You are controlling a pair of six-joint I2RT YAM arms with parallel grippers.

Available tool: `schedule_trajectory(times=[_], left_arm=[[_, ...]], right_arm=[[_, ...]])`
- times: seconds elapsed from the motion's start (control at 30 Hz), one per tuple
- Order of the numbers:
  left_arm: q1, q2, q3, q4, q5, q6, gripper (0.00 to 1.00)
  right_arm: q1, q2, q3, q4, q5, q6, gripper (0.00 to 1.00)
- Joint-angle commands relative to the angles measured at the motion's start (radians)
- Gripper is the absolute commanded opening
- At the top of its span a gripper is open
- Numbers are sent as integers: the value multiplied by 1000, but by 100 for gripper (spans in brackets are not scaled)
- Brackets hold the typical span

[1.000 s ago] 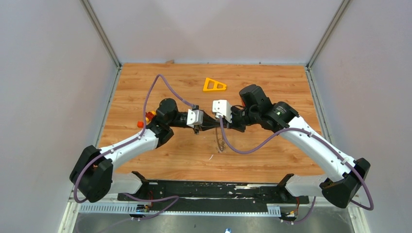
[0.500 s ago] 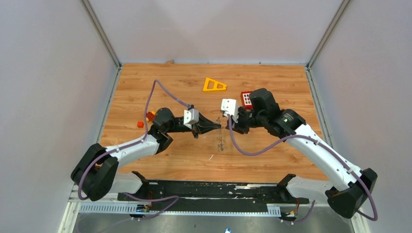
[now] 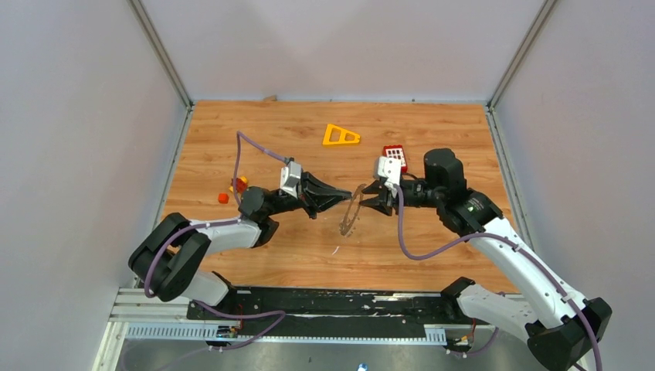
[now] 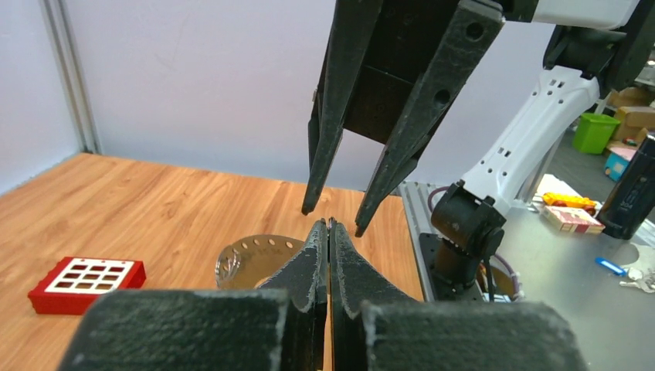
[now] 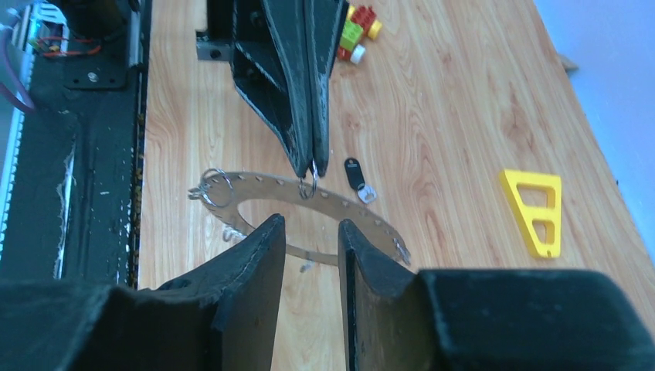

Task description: Put the keys on the keyring

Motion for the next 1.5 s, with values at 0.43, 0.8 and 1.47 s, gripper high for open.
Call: schedule_trajectory(times=[0.43, 0.8, 1.47], left_arm=[[-33, -4, -3, 162, -16, -15, 0], [-32, 4, -1, 162, -7, 0, 0], [-32, -1, -12, 155, 32, 95, 4]], right_arm=[[-15, 21, -31, 141, -157, 54, 29], [-20, 44, -29, 156, -201, 68, 10], [-18, 73, 36, 47, -106, -23, 0]])
